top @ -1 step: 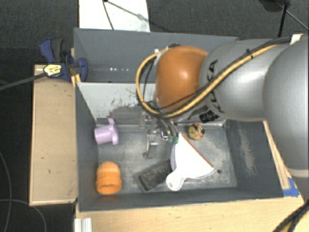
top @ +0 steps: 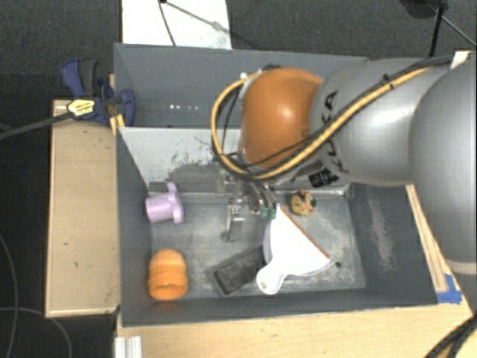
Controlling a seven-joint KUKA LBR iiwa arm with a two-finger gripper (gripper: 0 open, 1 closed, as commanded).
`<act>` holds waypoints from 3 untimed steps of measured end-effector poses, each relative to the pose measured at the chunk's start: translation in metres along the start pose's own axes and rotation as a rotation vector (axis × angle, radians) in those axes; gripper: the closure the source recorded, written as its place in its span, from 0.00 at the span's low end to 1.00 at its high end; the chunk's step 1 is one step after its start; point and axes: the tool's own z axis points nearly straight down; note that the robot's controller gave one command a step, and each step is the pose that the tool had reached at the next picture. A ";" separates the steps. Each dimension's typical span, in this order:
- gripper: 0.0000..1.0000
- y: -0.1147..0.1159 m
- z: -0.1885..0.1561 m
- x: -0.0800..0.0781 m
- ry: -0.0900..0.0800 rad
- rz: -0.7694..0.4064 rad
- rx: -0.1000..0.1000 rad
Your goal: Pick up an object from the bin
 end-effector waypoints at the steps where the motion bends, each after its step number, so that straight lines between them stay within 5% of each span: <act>1: 0.00 -0.026 0.045 0.032 -0.006 0.044 -0.002; 2: 0.00 -0.036 0.060 0.043 -0.002 0.060 -0.001; 3: 0.00 -0.053 0.041 0.028 0.014 0.051 0.004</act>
Offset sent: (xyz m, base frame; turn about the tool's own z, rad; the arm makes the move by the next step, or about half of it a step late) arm -0.0203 -0.0887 -0.0776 0.0934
